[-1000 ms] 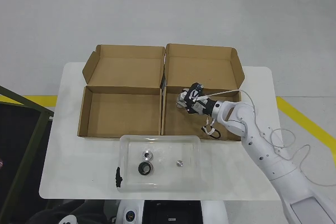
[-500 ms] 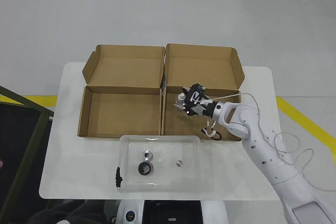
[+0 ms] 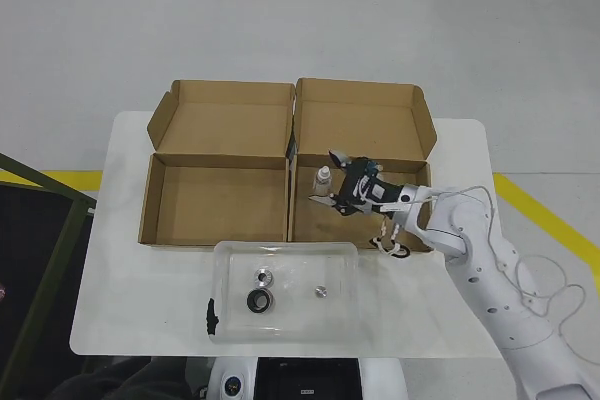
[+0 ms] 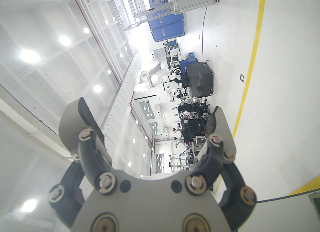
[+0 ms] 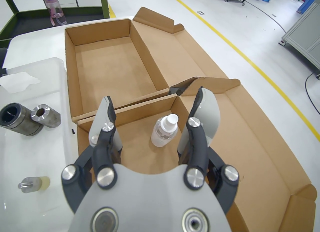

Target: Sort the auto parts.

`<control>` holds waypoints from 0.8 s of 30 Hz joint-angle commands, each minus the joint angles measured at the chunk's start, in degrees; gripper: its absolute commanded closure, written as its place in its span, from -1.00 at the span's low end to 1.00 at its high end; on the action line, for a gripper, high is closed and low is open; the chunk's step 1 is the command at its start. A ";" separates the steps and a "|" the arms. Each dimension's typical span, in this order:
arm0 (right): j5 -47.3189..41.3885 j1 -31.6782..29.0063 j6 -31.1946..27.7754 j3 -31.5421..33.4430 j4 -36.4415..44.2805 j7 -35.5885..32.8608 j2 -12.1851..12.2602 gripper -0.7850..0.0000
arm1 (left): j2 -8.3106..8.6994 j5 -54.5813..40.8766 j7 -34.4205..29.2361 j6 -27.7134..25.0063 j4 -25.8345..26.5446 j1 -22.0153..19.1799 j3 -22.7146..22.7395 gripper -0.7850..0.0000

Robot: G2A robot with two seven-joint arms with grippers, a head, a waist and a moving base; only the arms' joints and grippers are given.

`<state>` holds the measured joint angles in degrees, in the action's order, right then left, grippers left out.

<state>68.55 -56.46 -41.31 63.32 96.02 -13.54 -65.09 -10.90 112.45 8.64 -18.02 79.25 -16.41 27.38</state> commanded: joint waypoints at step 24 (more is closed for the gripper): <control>6.97 -17.71 -8.32 0.54 22.47 -11.63 3.02 -0.42 | 0.00 0.00 0.00 0.00 0.00 0.00 0.00 -1.00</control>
<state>75.07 -73.78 -49.36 64.09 118.19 -24.67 -62.14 -10.90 112.45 8.64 -18.02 79.25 -16.41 27.38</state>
